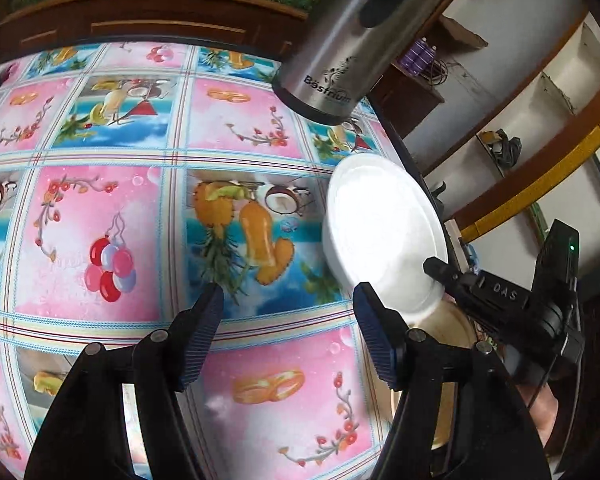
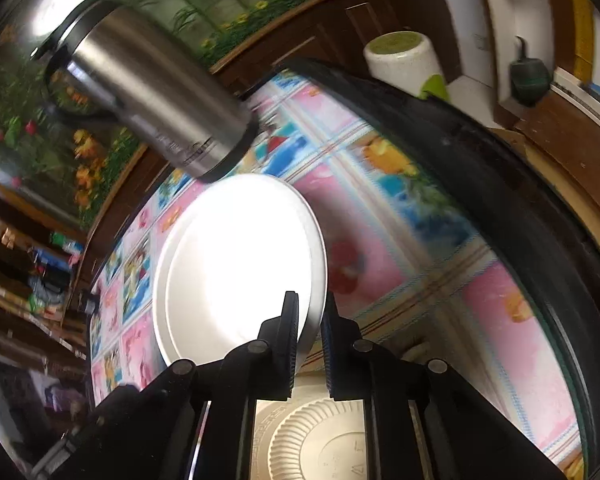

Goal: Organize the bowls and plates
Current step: 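Reach the left gripper to the white plate and grasp its rim, then lift the white plate with the left gripper toward the plate stack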

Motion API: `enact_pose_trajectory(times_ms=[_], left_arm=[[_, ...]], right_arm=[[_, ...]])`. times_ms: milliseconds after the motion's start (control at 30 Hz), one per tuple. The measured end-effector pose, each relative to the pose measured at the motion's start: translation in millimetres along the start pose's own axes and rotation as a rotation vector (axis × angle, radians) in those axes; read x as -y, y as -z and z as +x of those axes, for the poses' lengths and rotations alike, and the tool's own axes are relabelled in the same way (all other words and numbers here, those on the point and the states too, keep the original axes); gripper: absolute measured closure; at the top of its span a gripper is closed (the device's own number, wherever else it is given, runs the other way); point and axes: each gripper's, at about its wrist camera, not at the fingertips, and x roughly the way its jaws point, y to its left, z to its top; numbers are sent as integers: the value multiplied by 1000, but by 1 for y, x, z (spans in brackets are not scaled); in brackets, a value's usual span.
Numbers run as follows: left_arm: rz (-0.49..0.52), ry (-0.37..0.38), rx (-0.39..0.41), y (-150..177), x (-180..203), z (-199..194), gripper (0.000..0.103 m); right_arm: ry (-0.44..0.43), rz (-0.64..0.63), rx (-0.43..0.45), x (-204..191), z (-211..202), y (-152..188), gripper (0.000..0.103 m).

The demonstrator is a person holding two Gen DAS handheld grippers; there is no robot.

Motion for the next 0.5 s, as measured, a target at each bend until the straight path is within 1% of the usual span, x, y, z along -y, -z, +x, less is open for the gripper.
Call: enact_pose_trajectory(times_ms=[100,167,233,267,300,333,367,500], left_arm=[[-18,37,13,1,-8,-9,37],[4,33,23,1,-8,-14,40],[31,8,37,1,-7,-20,62],[35,-3,39,1,-8,-21,68],[38,-36,30,3,-10,-21,81],[37,-61,22,4,-12,-20,93],[29,-84,27,7,-17,-21,93],[-6,-102,52,21,-40,-31,97]], right_arm=[[-19,-41,-24,-13,1,7,94],[-22,-68,-40,-22,2,13,94],[-47,-92,-58,-32,2,20,94],[-58,-105,-73,-38,3,23,94],[-69,-123,-86,-44,4,27,94],[-81,-134,-97,-48,4,31,94],[-97,-143,-108,-53,4,36,94],[-116,-202,-113,-76,-5,53,94]])
